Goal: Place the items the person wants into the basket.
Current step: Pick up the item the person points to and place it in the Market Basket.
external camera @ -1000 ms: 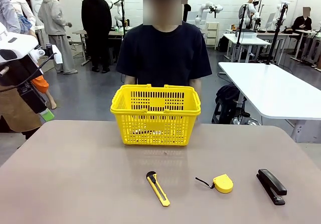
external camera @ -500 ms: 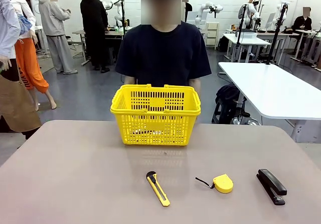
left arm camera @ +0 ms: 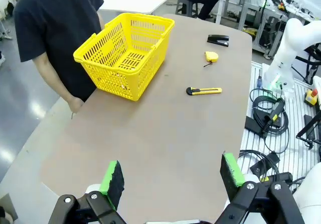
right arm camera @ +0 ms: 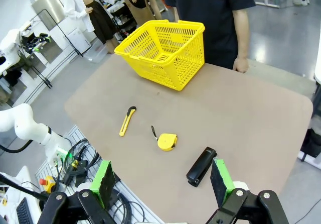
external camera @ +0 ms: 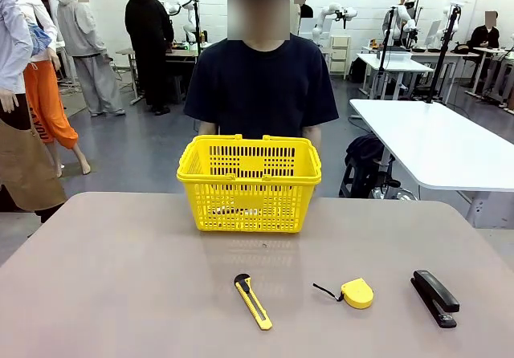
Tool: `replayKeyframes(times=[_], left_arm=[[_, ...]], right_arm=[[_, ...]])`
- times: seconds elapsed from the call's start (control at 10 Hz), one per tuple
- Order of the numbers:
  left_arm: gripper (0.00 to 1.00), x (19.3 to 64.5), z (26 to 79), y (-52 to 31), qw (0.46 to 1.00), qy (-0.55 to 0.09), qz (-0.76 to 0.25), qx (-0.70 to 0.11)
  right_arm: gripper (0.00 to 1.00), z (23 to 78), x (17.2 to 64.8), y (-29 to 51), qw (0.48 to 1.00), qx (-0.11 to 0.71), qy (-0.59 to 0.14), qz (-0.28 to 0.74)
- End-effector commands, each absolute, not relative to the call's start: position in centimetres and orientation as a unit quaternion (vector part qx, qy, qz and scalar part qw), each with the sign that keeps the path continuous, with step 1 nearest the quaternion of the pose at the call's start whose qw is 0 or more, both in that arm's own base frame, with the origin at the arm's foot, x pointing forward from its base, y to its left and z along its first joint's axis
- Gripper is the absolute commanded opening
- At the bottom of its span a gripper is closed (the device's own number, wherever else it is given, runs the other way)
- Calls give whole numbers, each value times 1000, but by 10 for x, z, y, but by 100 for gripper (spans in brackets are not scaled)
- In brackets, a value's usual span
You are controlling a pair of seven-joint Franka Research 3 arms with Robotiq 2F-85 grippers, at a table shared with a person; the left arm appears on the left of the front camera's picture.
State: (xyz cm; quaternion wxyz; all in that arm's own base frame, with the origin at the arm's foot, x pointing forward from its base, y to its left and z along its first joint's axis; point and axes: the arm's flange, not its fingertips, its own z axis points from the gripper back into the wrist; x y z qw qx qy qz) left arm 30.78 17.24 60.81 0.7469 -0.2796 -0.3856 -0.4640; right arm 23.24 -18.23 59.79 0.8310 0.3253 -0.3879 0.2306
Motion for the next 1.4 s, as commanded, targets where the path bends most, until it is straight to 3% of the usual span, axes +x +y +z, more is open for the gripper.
replayKeyframes(times=[0.0, 0.2, 1.3], left_arm=[[100, 299, 598, 171, 749, -368, -476, -276], [100, 306, 596, 158, 757, -343, -489, -265], [100, 304, 595, 151, 764, -336, -482, -266]], right_arm=[[100, 598, 234, -182, 823, 332, -395, 238], [100, 598, 234, -182, 823, 332, -395, 238], [100, 598, 234, -182, 823, 332, -395, 238]])
